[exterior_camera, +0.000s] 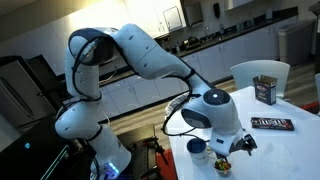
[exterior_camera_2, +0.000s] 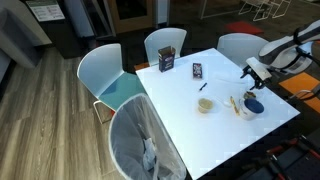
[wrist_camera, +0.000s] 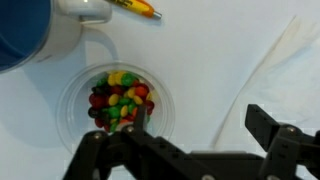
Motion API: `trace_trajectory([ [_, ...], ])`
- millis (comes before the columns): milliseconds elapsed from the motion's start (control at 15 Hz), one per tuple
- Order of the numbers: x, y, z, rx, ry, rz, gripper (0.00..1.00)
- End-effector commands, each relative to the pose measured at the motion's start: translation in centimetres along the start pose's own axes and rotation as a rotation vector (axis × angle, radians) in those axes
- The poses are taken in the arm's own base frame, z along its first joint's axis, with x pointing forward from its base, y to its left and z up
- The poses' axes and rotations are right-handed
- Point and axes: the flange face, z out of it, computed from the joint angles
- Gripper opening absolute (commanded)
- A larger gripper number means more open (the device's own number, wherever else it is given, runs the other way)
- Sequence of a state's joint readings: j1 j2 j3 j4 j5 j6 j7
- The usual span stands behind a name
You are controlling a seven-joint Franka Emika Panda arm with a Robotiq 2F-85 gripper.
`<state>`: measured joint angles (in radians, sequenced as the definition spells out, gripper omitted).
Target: Move the mug forward, pour the sweets inside then use the spoon to stir the mug.
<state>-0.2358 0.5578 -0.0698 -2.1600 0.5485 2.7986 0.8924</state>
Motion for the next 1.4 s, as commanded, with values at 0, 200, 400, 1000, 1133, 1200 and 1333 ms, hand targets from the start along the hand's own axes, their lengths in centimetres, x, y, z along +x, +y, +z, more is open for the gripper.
trace_trajectory([
  [0,0.8,-1.1,0.9,-0.043,-0.022,0.021,1.00],
  [200,0.7,-1.8,1.7,-0.040,-0.027,0.014,0.75],
  [400,0.4,-2.3,2.2,-0.044,-0.028,0.006,0.56],
  [1000,-1.0,-2.8,1.7,-0.043,-0.021,-0.032,0.00],
  [1133,-1.7,-2.3,0.1,-0.029,-0.006,-0.052,0.00],
  [1200,-2.0,-2.1,-0.6,-0.022,0.001,-0.062,0.01],
  [1333,-3.0,-1.2,-2.7,0.002,0.029,-0.090,0.01],
])
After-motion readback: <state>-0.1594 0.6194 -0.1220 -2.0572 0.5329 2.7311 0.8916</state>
